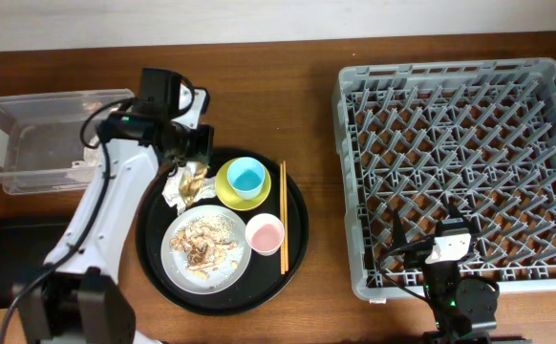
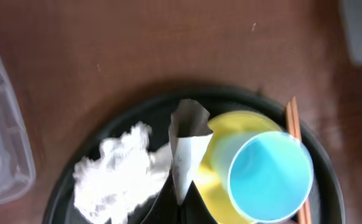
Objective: Sort waste into correct bins and load items into the dishwasher rack
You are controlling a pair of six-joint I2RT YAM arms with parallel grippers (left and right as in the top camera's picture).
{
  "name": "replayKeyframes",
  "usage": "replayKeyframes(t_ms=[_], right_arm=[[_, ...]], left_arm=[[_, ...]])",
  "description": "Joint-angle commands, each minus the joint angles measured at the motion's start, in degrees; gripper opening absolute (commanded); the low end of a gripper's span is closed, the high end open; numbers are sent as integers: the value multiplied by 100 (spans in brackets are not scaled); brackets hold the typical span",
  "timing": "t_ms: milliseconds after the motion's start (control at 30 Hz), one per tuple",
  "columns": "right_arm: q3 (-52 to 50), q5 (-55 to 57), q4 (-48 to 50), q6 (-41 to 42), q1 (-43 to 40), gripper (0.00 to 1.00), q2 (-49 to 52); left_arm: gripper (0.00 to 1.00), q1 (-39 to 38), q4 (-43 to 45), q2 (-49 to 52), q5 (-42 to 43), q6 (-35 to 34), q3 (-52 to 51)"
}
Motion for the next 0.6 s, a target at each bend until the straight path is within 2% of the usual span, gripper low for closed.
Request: replayKeyframes(t_ms=[0,233,367,400,433,567], right_arm=[[-46,48,-11,11,-42,98,-42],[-46,48,-11,11,-42,98,-42],[-46,48,-11,11,-42,98,-42],[-46,48,-11,11,-42,99,-42],[-46,48,-11,11,-42,98,-42],[-46,48,-11,11,-42,98,-42]], left_arm=[[1,479,553,-249,35,-654,79],[1,1895,1998,-221,35,-2406,79],[2,2581,2463,-221,24,-3032,79],[27,2763,2531,-210,15,-3215,79],[44,2841,2551,-205,17,-3283,79],[73,3023,2544,-120,20,-3307,79]])
